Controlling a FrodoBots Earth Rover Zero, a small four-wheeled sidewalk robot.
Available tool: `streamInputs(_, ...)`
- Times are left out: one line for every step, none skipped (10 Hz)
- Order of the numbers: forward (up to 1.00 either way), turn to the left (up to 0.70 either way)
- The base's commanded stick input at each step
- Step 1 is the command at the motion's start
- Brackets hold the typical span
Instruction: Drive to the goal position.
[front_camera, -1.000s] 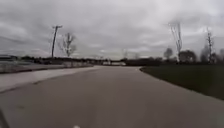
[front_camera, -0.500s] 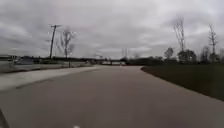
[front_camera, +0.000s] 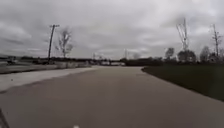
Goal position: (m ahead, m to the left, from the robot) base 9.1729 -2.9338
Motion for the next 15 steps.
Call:
streamInputs(1.00,0.00)
streamInputs(1.00,0.00)
streamInputs(1.00,0.00)
streamInputs(1.00,0.00)
streamInputs(1.00,0.00)
streamInputs(1.00,0.00)
streamInputs(1.00,0.00)
streamInputs(1.00,0.00)
streamInputs(1.00,0.00)
streamInputs(1.00,0.00)
streamInputs(1.00,0.00)
streamInputs(1.00,0.00)
streamInputs(1.00,0.00)
streamInputs(1.00,0.00)
streamInputs(1.00,0.00)
